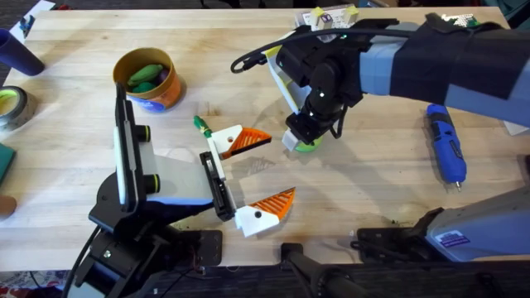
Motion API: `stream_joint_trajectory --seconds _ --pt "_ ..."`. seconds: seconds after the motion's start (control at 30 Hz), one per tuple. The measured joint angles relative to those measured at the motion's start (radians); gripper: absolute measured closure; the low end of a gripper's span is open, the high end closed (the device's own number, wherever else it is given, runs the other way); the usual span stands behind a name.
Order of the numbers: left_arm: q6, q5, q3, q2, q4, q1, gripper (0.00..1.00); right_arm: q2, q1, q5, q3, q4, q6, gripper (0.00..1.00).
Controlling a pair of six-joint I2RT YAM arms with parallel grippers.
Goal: Pick up the gripper from the table and insert it into the empty holder that is missing its gripper. Then pick up a screw, insert it into the mounting hole, and use the screwdriver to tighten it. Finally, clean up the table by picking up the vegetable and placing it into the bucket.
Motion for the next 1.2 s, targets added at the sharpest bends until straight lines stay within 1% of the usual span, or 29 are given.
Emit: stream_joint_trajectory --seconds 0.1,0.23,0.37,0.47,0.57,0.8,0.93,1.07,1.2 --pt "-0.001 0.000 0.000 0.000 0.002 0.000 0.006 0.000 0.000 -0.002 0.000 -0.003 -0.002 0.565" --pt "-0.003 0.000 0.000 0.000 0.002 0.000 0.006 0.000 -0.004 -0.003 0.007 -0.075 -0.003 0.565" --pt "-0.003 0.000 0.000 0.000 0.002 0.000 0.006 -0.002 -0.023 0.000 0.063 -0.186 -0.003 0.565" --pt "-0.003 0.000 0.000 0.000 0.002 0.000 0.006 -0.030 -0.045 0.003 0.110 -0.246 0.000 0.565" --pt "-0.003 0.000 0.000 0.000 0.002 0.000 0.006 -0.107 -0.061 0.006 0.127 -0.261 0.014 0.565" --pt "-0.003 0.000 0.000 0.000 0.002 0.000 0.006 -0.368 -0.064 0.007 0.134 -0.289 0.049 0.565" --pt "-0.003 0.000 0.000 0.000 0.002 0.000 0.006 -0.492 -0.064 0.007 0.132 -0.296 0.069 0.565" --pt "-0.003 0.000 0.000 0.000 0.002 0.000 0.006 -0.594 -0.064 0.007 0.102 -0.296 0.091 0.565" --pt "-0.003 0.000 0.000 0.000 0.002 0.000 0.006 -0.654 -0.064 0.006 0.045 -0.293 0.110 0.565"
